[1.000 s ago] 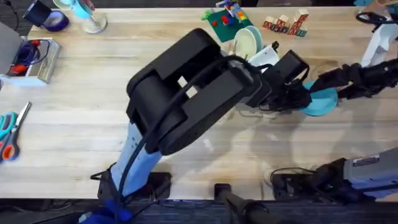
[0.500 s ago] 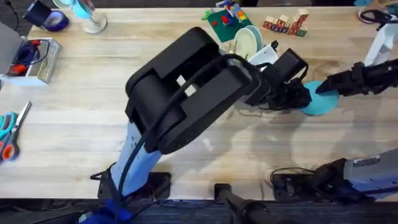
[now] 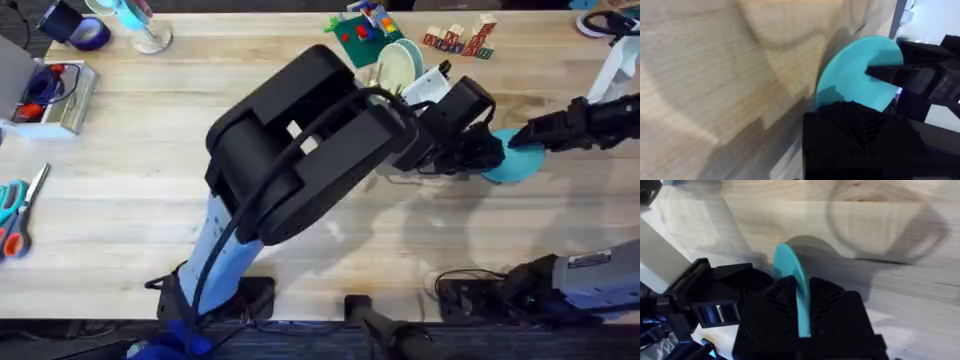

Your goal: Pick up the plates from the table one by one and place each into a slot on the dish rack.

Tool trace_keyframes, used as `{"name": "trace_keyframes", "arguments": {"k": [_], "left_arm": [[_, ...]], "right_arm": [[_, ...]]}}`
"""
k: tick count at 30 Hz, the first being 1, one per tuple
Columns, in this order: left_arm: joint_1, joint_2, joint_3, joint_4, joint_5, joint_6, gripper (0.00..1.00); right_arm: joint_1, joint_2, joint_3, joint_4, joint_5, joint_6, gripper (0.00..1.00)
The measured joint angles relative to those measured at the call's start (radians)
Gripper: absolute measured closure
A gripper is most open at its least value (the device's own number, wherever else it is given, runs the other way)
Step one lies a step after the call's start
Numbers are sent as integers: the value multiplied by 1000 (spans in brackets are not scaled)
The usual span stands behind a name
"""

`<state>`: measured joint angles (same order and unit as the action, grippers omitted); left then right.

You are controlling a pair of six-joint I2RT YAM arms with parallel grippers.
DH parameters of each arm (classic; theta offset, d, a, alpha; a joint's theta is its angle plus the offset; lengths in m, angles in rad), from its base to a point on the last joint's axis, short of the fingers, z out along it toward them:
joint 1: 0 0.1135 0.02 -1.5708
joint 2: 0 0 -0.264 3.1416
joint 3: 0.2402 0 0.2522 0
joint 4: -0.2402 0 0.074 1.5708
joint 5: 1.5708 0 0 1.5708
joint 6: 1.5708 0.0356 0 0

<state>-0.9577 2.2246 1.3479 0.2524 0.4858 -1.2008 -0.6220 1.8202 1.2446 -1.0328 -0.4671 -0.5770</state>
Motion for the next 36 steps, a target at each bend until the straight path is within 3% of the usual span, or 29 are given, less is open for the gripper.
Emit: {"name": "trace_keyframes", "arguments": {"k": [4,20,31,36], "left_arm": [[0,-8,1,-23,-10,30,961],[-1,-130,3,-344,-144,61,961],[5,-345,3,-568,-247,67,962],[42,-445,3,-726,-313,125,962]], "right_arm": [[0,0,0,1,-1,0,906],[5,0,0,15,-27,8,929],[5,0,0,26,-43,27,949],[7,0,0,52,-50,56,959]]}}
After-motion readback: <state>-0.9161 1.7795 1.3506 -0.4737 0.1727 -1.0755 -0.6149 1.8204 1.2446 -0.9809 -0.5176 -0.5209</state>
